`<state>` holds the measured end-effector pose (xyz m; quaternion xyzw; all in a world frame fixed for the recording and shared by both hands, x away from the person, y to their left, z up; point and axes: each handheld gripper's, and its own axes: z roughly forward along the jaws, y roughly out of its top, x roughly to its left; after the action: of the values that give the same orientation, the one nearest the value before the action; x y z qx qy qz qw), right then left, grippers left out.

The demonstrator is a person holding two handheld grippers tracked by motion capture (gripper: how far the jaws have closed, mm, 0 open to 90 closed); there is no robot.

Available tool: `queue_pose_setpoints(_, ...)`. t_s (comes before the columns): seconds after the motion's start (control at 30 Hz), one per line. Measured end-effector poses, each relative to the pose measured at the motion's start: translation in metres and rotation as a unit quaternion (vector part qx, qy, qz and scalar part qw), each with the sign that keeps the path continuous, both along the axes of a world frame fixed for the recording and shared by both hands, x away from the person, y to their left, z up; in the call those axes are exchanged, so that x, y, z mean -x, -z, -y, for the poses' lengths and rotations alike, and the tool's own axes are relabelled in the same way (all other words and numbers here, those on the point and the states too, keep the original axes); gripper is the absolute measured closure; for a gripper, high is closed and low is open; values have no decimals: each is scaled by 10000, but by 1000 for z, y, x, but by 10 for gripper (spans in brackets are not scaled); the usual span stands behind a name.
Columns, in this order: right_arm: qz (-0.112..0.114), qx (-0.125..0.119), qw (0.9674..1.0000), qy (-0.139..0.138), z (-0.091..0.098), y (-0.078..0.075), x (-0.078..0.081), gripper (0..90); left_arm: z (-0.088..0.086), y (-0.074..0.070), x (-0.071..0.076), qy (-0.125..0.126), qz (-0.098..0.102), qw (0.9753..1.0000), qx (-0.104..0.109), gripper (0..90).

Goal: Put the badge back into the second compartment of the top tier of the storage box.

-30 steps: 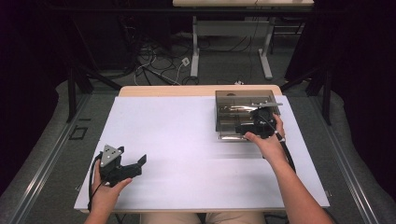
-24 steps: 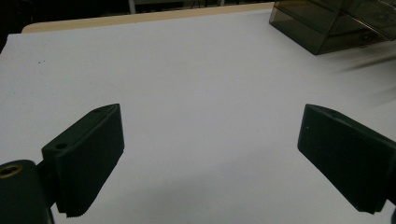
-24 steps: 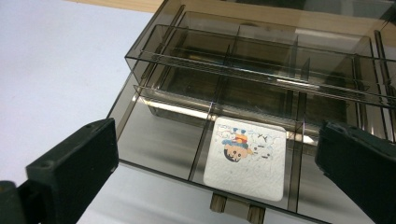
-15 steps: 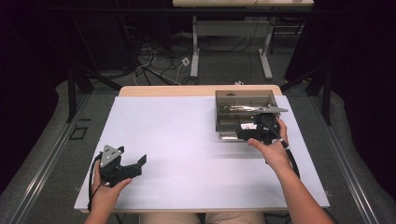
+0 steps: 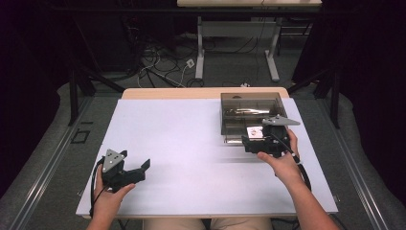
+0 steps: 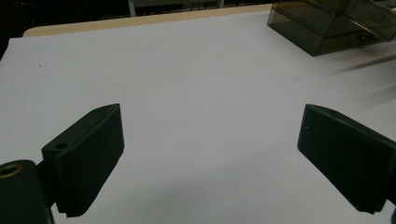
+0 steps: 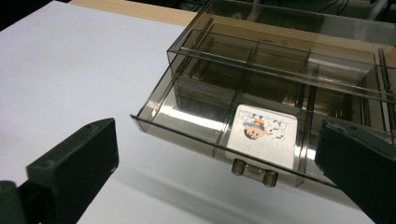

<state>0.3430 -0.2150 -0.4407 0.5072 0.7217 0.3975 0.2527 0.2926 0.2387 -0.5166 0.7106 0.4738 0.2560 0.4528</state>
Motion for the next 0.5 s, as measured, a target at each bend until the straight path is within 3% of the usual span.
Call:
queue_pose_setpoints(0.37, 221, -45, 9995, -226, 5, 10, 24, 0, 1, 0, 0, 4, -2, 10000, 24, 72)
queue_pose_setpoints(0.5, 282, -50, 9995, -166, 9, 13, 27, 1, 1, 0, 0, -7, 31, 10000, 23, 73)
